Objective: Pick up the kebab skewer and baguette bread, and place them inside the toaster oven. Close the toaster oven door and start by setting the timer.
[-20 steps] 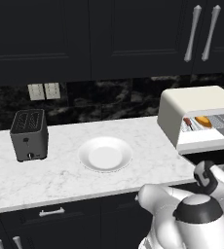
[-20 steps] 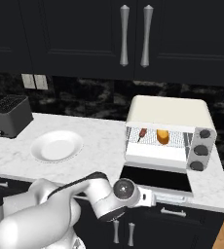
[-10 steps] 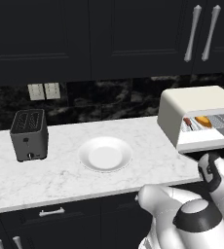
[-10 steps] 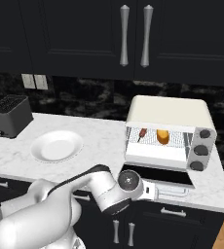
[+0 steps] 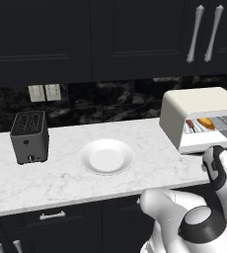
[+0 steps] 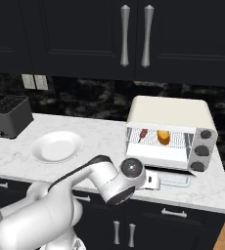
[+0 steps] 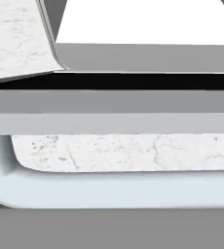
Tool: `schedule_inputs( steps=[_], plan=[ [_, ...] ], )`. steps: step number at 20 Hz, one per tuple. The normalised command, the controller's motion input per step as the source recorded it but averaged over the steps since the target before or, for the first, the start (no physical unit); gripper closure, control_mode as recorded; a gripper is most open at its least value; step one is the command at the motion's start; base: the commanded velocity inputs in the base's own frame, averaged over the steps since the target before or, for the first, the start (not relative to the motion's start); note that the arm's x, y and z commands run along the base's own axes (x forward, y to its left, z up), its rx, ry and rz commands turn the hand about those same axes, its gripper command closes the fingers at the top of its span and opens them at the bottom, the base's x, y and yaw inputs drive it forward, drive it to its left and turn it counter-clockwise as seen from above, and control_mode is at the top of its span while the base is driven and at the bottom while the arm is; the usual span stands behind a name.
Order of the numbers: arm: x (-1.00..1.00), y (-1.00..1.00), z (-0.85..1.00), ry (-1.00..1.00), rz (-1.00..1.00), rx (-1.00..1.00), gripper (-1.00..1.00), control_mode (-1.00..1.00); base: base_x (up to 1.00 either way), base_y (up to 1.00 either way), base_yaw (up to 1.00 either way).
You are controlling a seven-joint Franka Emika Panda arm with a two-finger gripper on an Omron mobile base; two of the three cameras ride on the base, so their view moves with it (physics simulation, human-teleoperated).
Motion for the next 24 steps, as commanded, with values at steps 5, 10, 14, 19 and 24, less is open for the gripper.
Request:
schedule_inputs(
  steps=[5, 10, 14, 19, 24],
  plan=[
    [0.64, 0.00, 0.43, 0.00, 0.00, 0.01, -1.00, -1.00, 0.00, 0.00, 0.00],
    [0.75, 0.00, 0.33, 0.00, 0.00, 0.00, -1.00, -1.00, 0.00, 0.00, 0.00],
    [0.76, 0.00, 0.19, 0.00, 0.00, 0.00, -1.00, -1.00, 0.00, 0.00, 0.00],
    [0.49, 0.00, 0.18, 0.00, 0.00, 0.00, -1.00, -1.00, 0.00, 0.00, 0.00],
    [0.12, 0.00, 0.00, 0.00, 0.00, 0.00, -1.00, -1.00, 0.00, 0.00, 0.00]
  ],
)
